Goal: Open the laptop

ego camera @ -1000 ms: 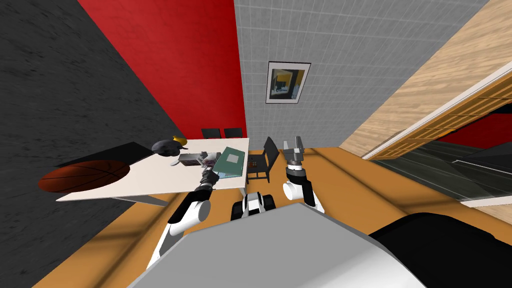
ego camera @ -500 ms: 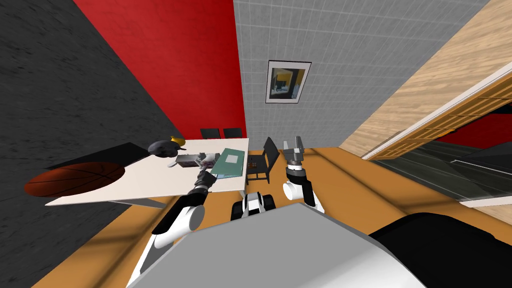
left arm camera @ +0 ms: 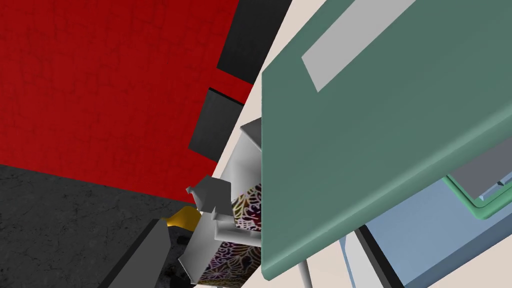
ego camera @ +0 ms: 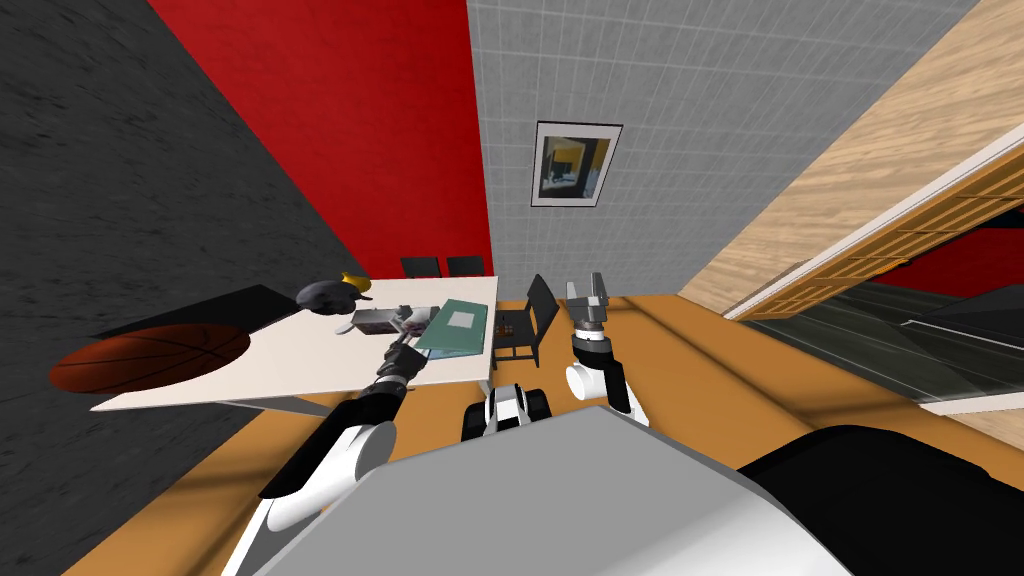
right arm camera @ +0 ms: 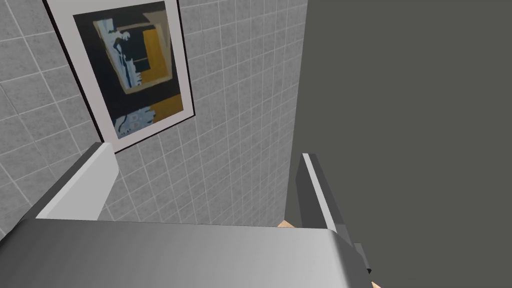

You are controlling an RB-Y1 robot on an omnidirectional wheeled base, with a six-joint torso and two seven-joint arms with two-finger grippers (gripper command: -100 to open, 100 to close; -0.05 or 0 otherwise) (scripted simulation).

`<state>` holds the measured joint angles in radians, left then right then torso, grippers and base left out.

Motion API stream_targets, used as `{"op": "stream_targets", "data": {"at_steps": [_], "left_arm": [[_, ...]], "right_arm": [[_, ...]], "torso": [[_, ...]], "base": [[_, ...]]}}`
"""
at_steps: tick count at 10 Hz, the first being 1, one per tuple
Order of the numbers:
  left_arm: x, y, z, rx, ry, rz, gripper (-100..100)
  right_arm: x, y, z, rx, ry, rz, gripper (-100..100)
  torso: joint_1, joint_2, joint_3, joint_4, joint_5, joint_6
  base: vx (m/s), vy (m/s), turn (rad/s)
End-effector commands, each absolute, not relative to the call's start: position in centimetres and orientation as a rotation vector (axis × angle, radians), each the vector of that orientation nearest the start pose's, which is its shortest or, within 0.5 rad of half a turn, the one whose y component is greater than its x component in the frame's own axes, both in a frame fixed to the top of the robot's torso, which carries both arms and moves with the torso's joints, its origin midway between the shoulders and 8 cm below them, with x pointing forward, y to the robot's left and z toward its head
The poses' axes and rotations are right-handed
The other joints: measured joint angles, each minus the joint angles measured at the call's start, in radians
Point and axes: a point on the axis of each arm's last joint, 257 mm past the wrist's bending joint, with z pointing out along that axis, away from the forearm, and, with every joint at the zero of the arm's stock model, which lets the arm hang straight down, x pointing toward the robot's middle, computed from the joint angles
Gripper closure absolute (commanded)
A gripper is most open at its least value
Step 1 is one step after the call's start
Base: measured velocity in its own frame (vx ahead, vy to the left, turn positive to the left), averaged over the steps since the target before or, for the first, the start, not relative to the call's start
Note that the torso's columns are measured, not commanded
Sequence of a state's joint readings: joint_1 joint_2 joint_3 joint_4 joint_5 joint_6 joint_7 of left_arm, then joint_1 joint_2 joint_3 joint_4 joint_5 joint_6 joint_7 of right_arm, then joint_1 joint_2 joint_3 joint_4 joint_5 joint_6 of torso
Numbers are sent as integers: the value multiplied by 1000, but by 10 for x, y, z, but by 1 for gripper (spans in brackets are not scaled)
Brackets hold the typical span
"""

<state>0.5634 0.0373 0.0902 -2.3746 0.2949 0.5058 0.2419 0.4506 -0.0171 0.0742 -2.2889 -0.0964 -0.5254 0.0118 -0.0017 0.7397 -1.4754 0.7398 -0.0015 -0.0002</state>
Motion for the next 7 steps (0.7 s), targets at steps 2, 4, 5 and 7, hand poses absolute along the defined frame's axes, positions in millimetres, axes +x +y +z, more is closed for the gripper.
{"op": "stream_targets", "data": {"at_steps": [2, 4, 5, 7], "left_arm": [[378, 314, -184, -1732, 995, -1273, 0], [378, 314, -184, -1733, 995, -1273, 0], [378, 313, -184, -1732, 995, -1274, 0], [379, 313, -183, -1729, 994, -1278, 0]], "right_arm": [[342, -259, 48, 649, 518, 1462, 0], [342, -259, 48, 649, 518, 1462, 0], [342, -259, 48, 649, 518, 1462, 0], [342, -259, 48, 649, 518, 1462, 0]], "torso": [[0, -1, 0, 0, 0, 1], [2, -1, 0, -2, 1, 0], [2, -2, -1, -2, 2, 0], [3, -2, -1, -2, 2, 0]], "base": [[0, 0, 0], [0, 0, 0], [0, 0, 0], [0, 0, 0]]}}
